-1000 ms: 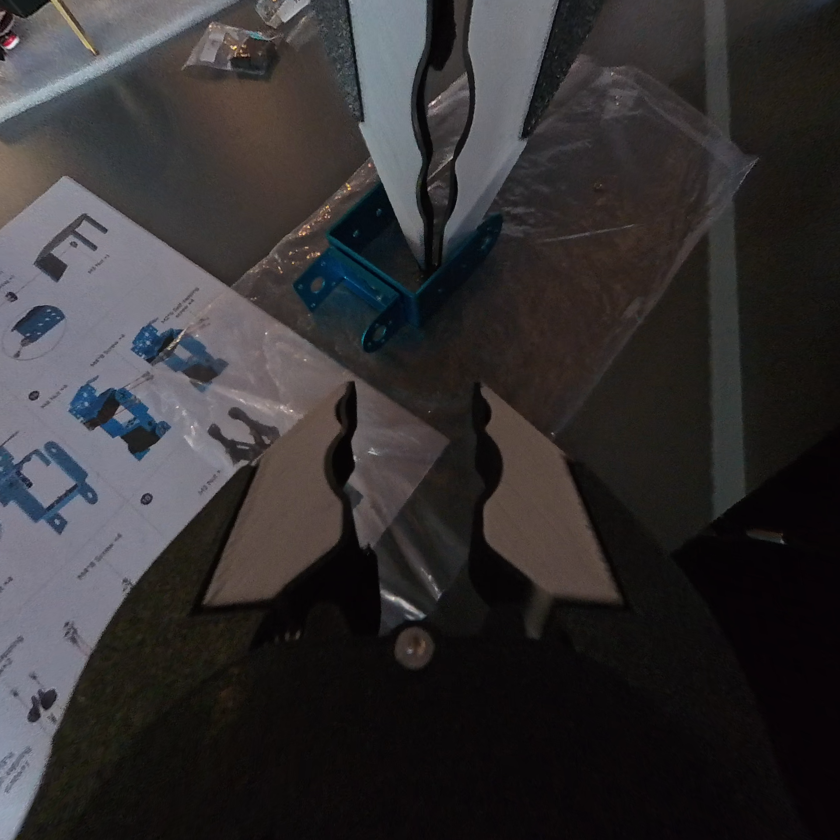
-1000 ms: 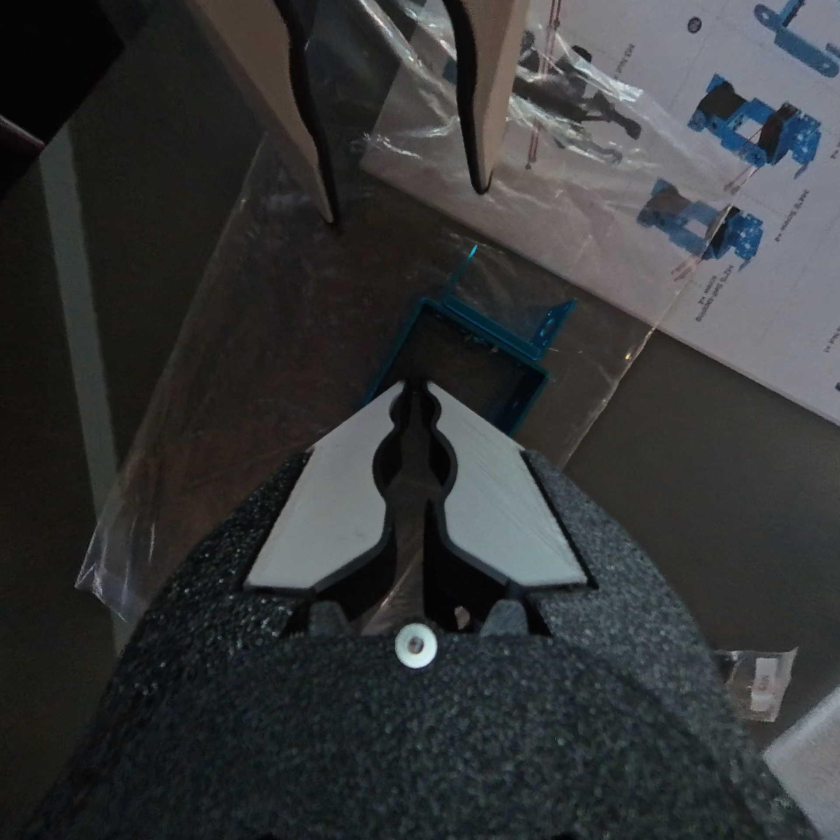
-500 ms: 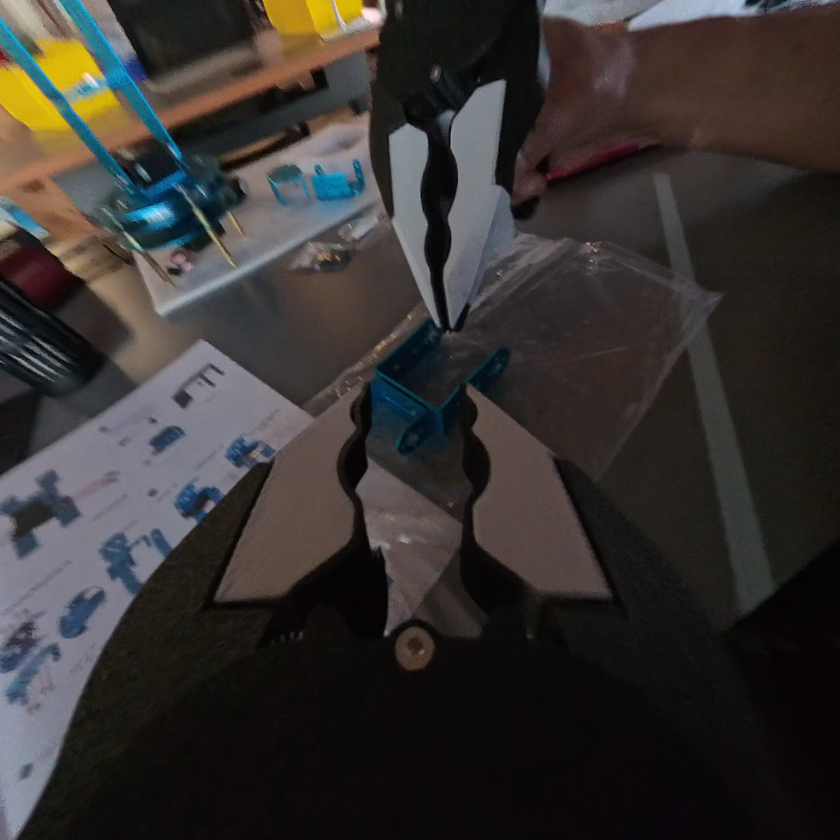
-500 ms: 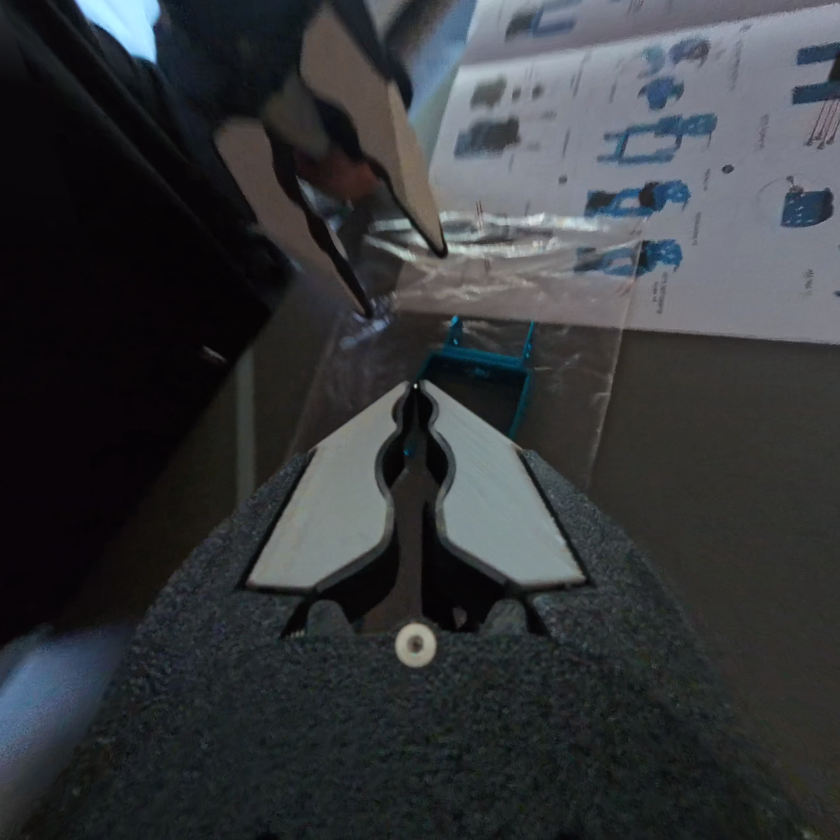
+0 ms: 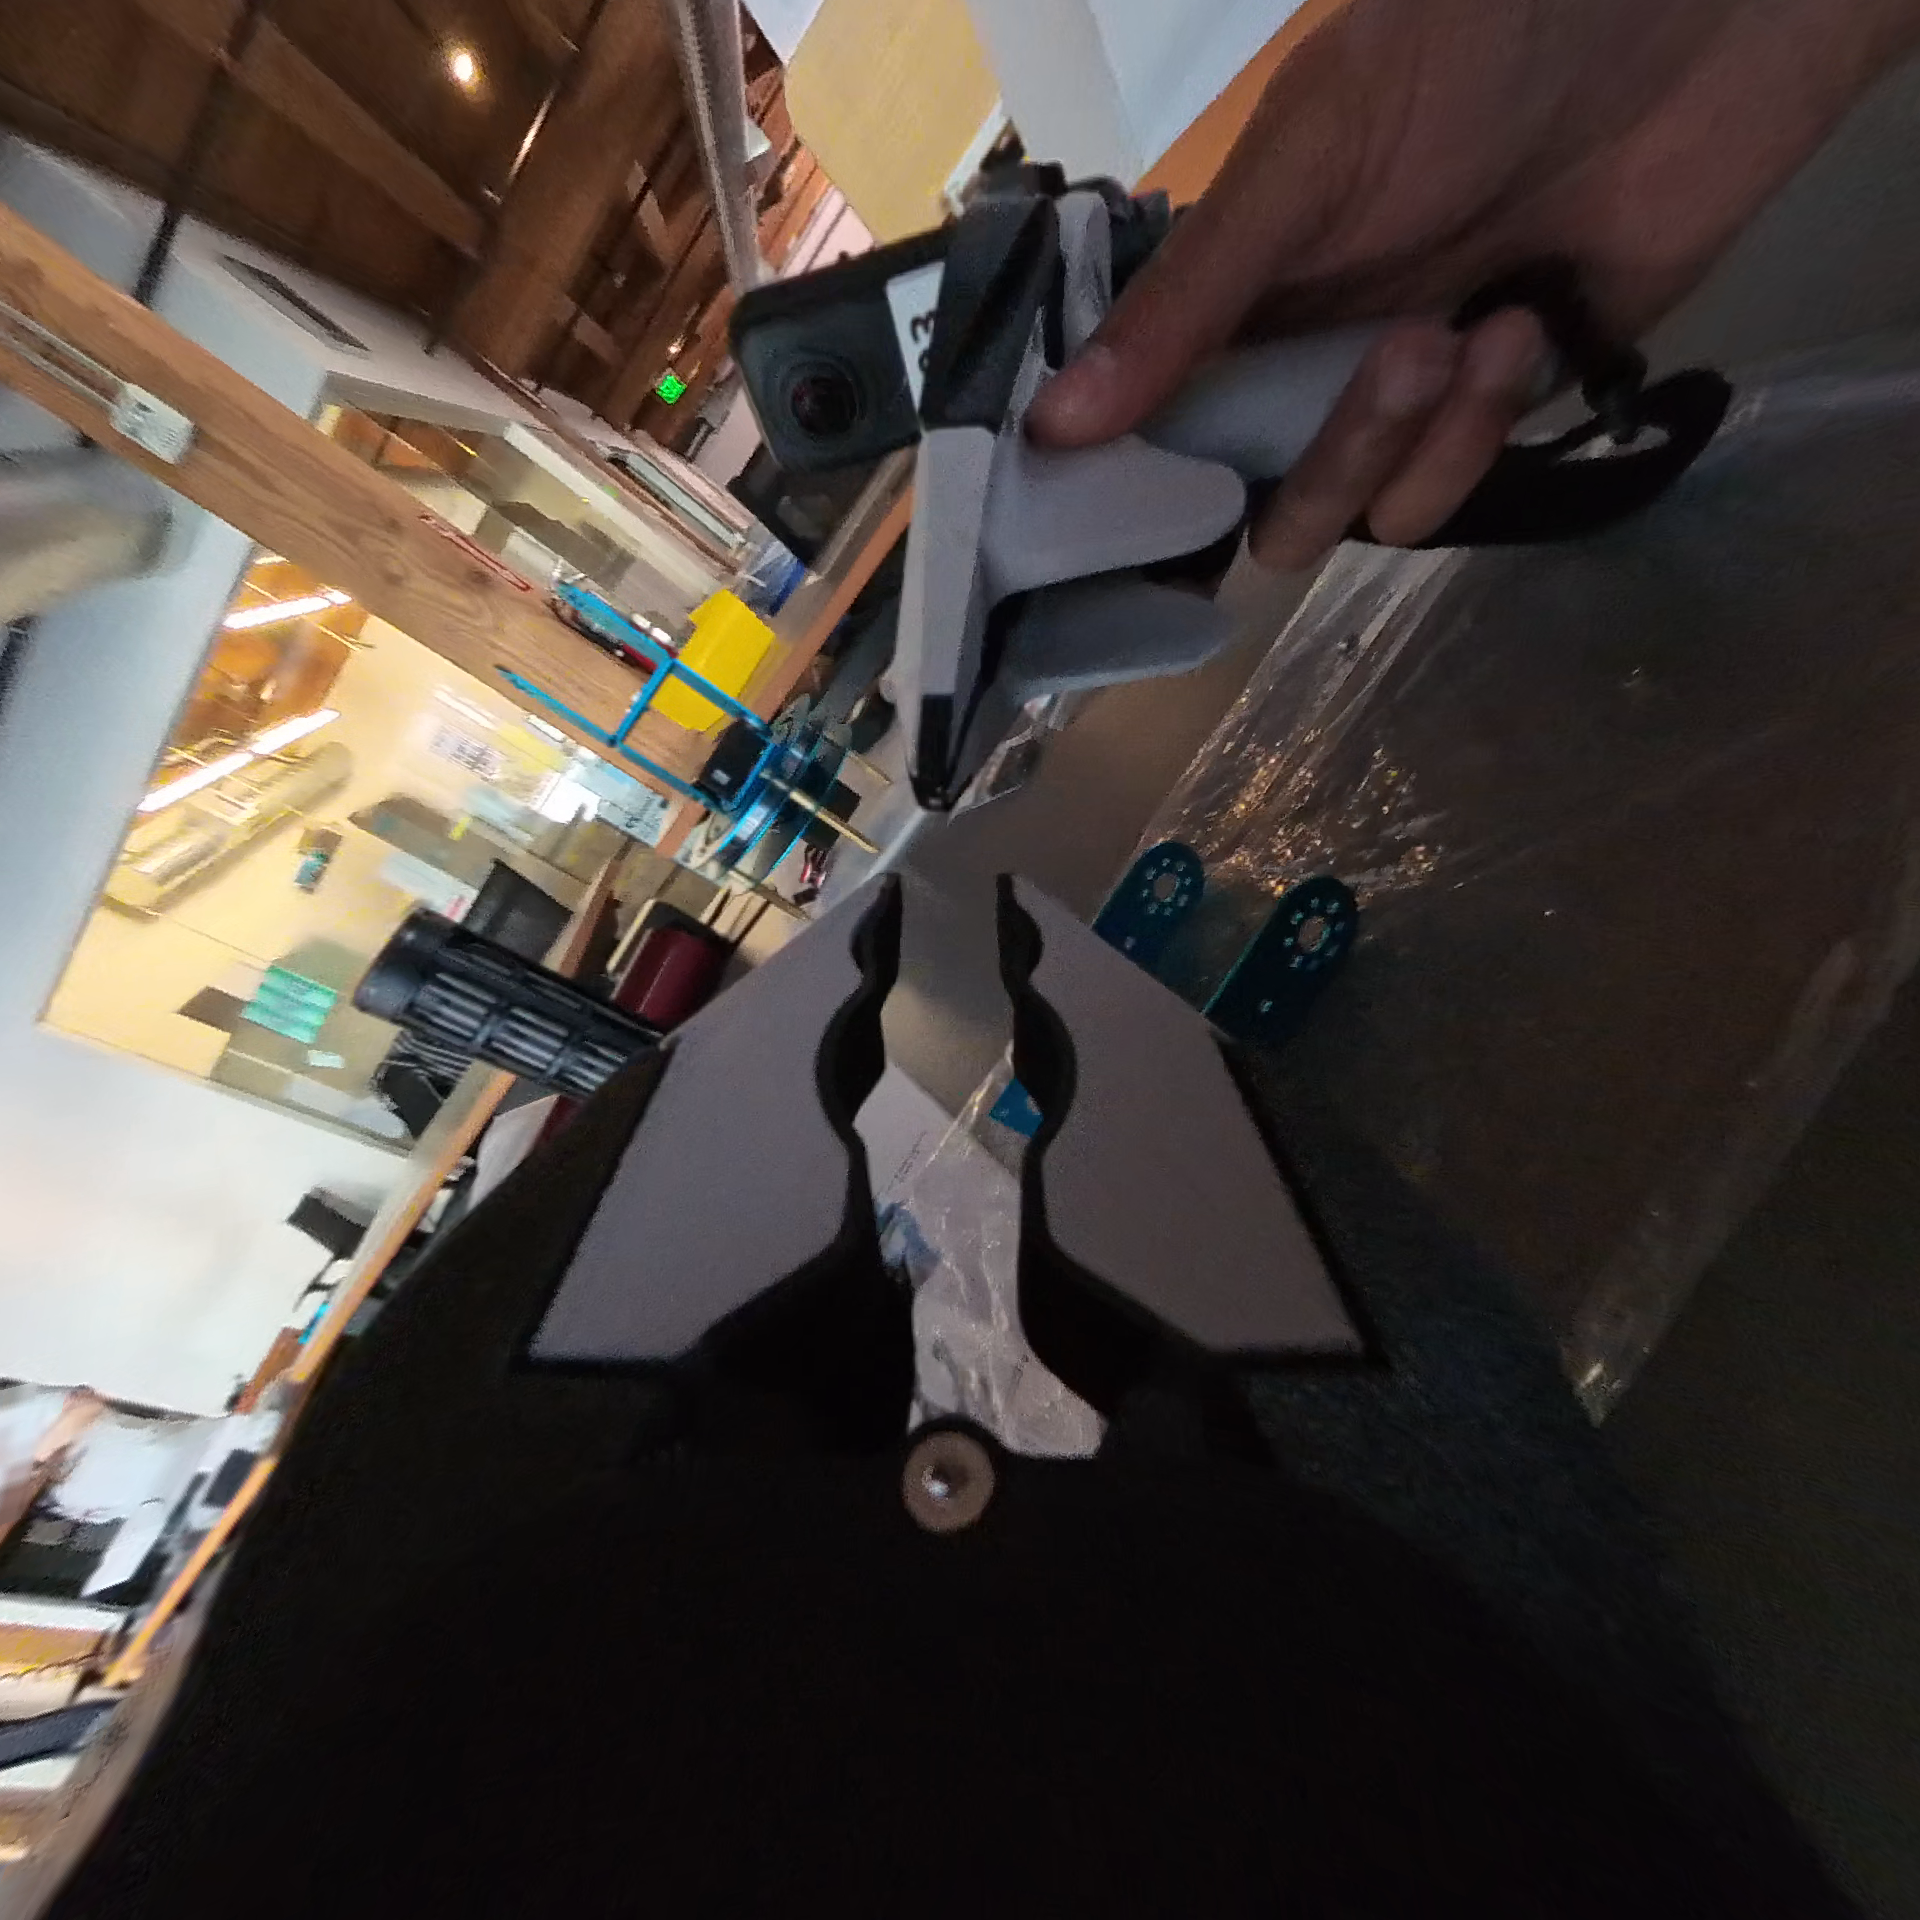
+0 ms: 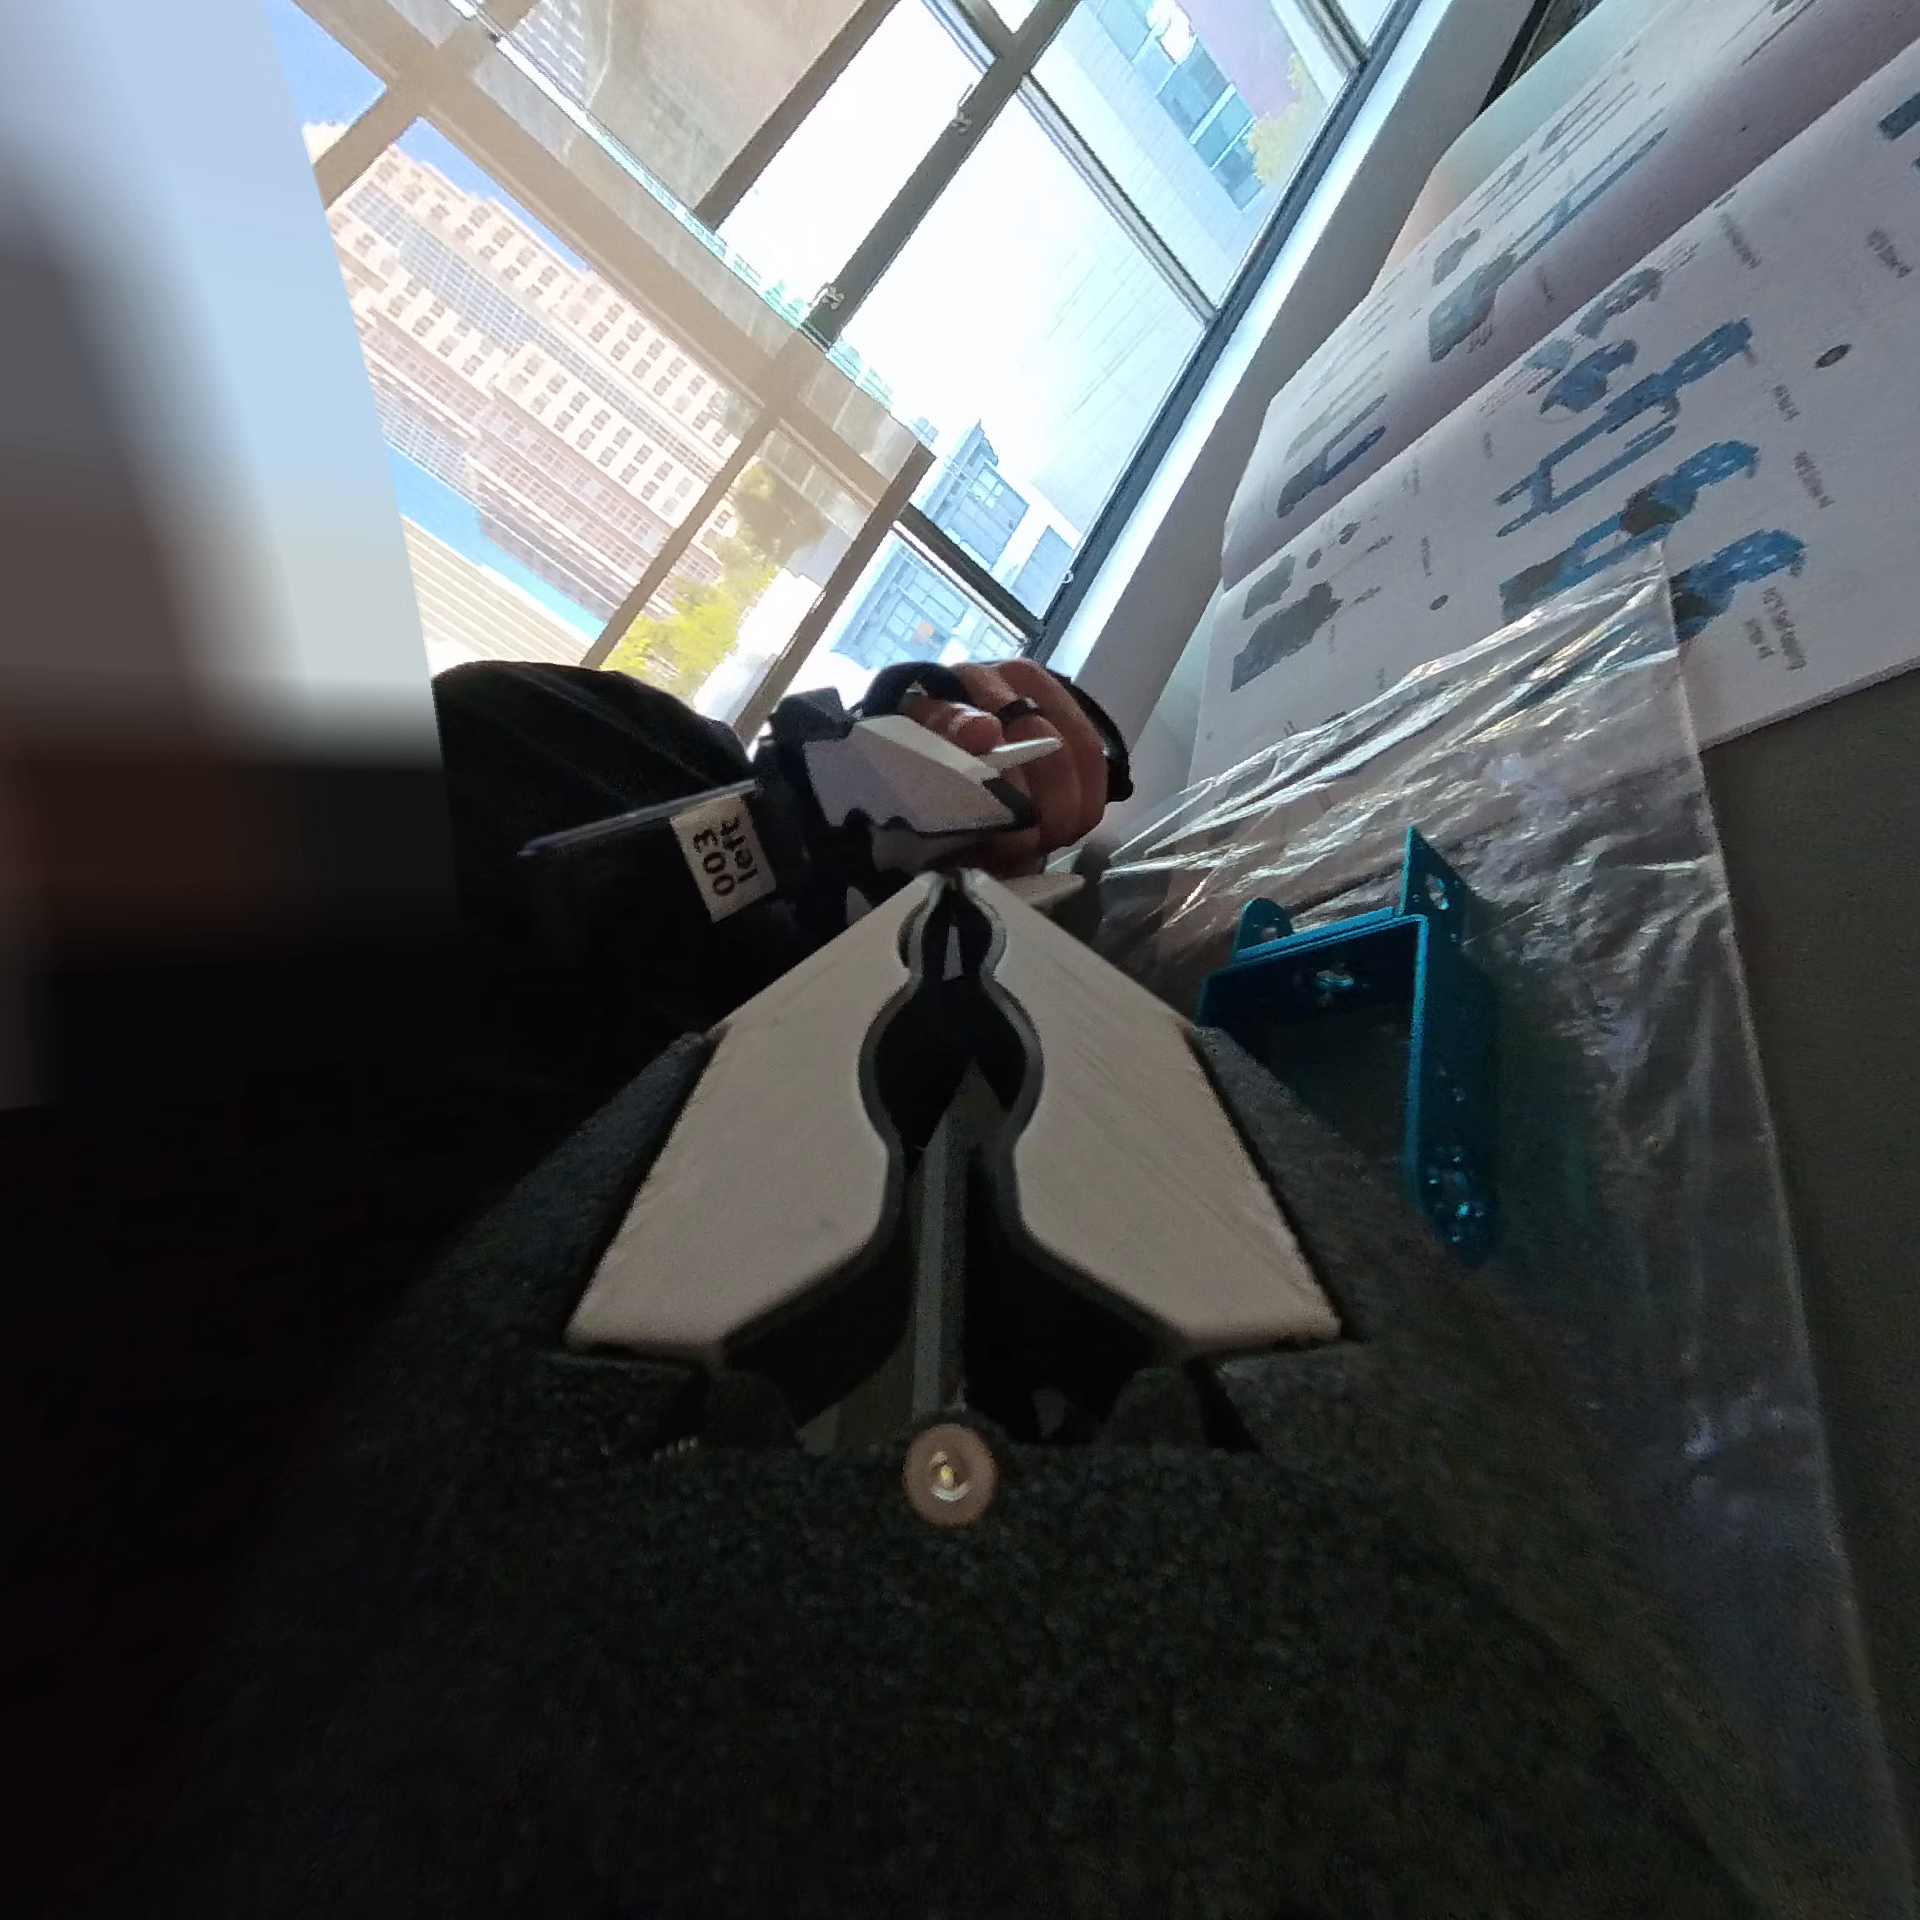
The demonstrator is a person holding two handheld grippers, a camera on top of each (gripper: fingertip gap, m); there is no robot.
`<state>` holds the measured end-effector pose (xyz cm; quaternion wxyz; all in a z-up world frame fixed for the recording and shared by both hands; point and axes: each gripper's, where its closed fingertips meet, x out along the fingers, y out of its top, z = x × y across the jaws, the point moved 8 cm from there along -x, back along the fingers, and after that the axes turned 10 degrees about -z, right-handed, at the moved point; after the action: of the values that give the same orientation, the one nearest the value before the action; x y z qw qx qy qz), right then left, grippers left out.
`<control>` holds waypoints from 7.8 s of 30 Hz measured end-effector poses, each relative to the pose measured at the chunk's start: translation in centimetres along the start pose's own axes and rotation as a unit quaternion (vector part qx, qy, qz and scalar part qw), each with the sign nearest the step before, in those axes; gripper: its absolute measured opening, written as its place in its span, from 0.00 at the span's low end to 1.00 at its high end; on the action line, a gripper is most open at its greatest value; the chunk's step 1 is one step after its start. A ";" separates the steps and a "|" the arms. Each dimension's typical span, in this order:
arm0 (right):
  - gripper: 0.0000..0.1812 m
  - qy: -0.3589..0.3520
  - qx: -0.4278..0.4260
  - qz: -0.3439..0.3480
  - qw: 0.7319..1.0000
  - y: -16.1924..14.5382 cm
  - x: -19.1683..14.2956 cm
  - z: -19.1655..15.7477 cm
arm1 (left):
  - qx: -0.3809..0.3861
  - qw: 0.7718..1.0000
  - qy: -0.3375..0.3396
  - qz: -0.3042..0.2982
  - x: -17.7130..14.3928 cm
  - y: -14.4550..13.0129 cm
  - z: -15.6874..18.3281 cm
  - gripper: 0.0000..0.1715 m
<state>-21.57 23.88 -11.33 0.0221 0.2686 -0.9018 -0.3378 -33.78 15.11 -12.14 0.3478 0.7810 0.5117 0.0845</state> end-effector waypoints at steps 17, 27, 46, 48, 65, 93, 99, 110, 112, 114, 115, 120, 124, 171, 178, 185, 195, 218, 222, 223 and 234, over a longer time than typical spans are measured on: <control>0.00 -0.050 -0.035 -0.023 0.998 -0.1 0.6 -0.3 | -0.001 1.000 0.010 0.001 -0.3 0.7 0.4 0.04; 0.00 -0.091 -0.053 -0.025 0.994 0.0 0.9 -0.4 | 0.006 0.999 0.030 -0.007 -0.1 0.7 0.5 0.03; 0.01 -0.190 -0.108 0.004 0.976 0.2 1.1 -1.2 | -0.058 0.997 0.034 -0.028 0.4 0.6 -0.2 0.02; 0.01 -0.164 -0.100 0.006 0.981 0.2 0.9 -1.2 | -0.056 0.998 0.034 -0.019 0.2 0.7 -0.2 0.02; 0.06 0.109 0.003 0.002 0.994 -0.3 -0.6 -0.6 | -0.075 0.994 -0.001 0.075 -1.4 1.8 -0.3 0.00; 0.02 0.217 0.053 -0.028 0.974 -1.3 1.5 -1.0 | -0.111 0.978 -0.056 0.168 -2.4 2.4 0.1 0.00; 0.03 0.192 0.062 -0.036 0.979 -1.4 1.4 -0.6 | -0.085 0.982 -0.063 0.155 -2.2 2.0 0.2 0.00; 0.03 0.180 0.060 -0.035 0.981 -1.4 1.2 -0.5 | -0.078 0.982 -0.070 0.157 -1.9 1.8 0.0 0.02; 0.03 0.176 0.059 -0.033 0.982 -1.4 1.2 -0.4 | -0.076 0.983 -0.067 0.154 -1.8 1.8 0.0 0.03; 0.03 0.173 0.060 -0.033 0.983 -1.5 1.1 -0.3 | -0.074 0.984 -0.064 0.150 -1.7 1.7 0.0 0.04; 0.03 0.172 0.062 -0.033 0.983 -1.5 1.1 -0.2 | -0.074 0.984 -0.066 0.149 -1.6 1.6 0.0 0.04; 0.03 0.153 0.053 -0.037 0.986 -1.5 1.0 -0.1 | -0.067 0.985 -0.073 0.143 -1.4 1.5 0.2 0.01; 0.03 0.147 0.045 -0.044 0.987 -1.5 1.0 -0.2 | -0.069 0.984 -0.078 0.144 -1.4 1.5 0.3 0.01; 0.01 -0.441 -0.137 -0.487 0.742 -12.0 2.1 -6.6 | -0.221 0.954 -0.173 0.099 0.0 -1.7 -2.8 0.12; 0.01 -0.444 -0.137 -0.483 0.742 -12.1 2.1 -6.8 | -0.221 0.955 -0.173 0.100 0.0 -1.7 -2.8 0.12; 0.01 -0.449 -0.132 -0.479 0.742 -12.2 1.9 -7.0 | -0.215 0.957 -0.171 0.098 0.0 -1.6 -2.7 0.13; 0.02 -0.452 -0.133 -0.479 0.741 -12.2 2.0 -7.1 | -0.207 0.959 -0.167 0.095 0.0 -1.5 -2.5 0.12; 0.22 -0.623 0.069 -0.034 0.779 -10.8 -0.6 -10.1 | -0.307 0.924 -0.205 0.098 0.6 -2.5 -4.4 0.14; 0.21 -0.624 0.125 -0.036 0.771 -9.6 -0.7 -9.9 | -0.328 0.912 -0.220 0.107 0.2 -2.8 -5.4 0.15; 0.17 -0.615 0.143 -0.021 0.775 -9.7 -0.5 -10.0 | -0.331 0.910 -0.228 0.099 0.1 -3.0 -5.7 0.17; 0.10 -0.701 0.312 0.019 0.640 -11.8 3.7 -10.4 | -0.424 0.848 -0.317 0.031 3.4 -8.2 -13.1 0.20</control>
<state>-16.92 8.39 -11.18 -0.6959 -0.0751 -0.7036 -0.1225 -44.67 25.92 -8.27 0.7852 0.5579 0.2635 0.0521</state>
